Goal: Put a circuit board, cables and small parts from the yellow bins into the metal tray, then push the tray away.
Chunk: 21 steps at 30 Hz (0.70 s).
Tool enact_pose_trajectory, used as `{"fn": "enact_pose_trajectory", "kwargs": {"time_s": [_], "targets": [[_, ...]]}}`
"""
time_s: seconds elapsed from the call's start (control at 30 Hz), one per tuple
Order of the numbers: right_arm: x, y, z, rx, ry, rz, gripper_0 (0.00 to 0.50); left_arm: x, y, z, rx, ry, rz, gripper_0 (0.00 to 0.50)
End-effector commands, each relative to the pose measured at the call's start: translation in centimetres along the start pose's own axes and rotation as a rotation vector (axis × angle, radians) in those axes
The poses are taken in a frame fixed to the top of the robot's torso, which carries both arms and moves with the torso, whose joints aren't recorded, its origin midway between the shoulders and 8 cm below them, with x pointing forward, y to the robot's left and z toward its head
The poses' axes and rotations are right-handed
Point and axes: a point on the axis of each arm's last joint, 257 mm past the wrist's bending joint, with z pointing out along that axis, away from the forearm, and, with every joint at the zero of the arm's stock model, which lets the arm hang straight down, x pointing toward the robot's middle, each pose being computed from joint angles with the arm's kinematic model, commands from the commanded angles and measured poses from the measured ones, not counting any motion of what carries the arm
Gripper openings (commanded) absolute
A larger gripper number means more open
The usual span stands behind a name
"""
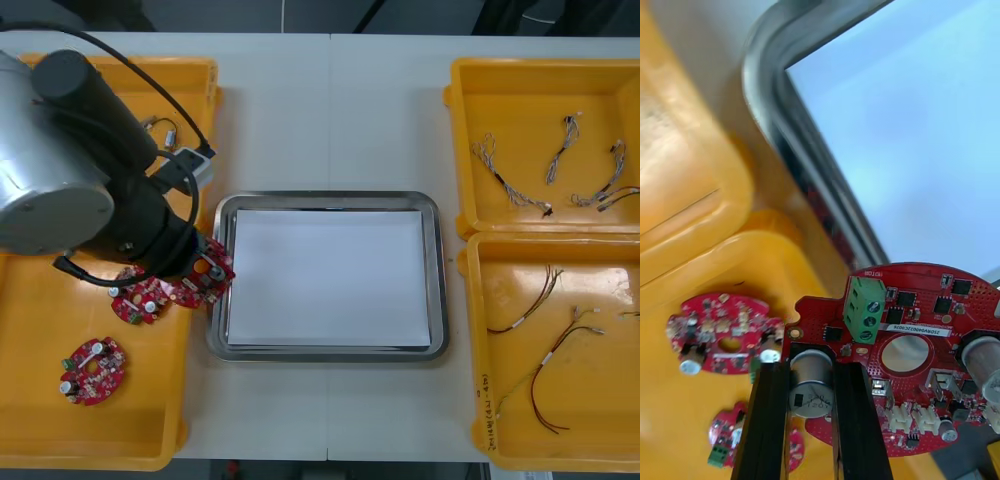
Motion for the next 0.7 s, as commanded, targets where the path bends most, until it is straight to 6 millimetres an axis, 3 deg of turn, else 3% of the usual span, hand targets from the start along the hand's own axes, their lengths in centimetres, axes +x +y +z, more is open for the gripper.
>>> {"fn": "enact_pose_trajectory", "kwargs": {"time_s": [0.03, 0.4, 0.7], "targets": [[0.1, 1.5, -1.3, -0.008, 0.011, -0.265, 0.000, -2.2, -3.1, -0.3, -0.004, -0.060, -0.123, 0.001], [1.3, 3.1, -2.1, -0.056, 0.093, -0.581, 0.000, -2.4, -5.8, 3.0, -0.021, -0.059, -0.131, 0.000], [0.4, 4.3, -1.9, -0.097, 0.118, -0.789, 0.000, -2.4, -6.7, 5.5, -0.022, -0.047, -0.152, 0.002]]}}
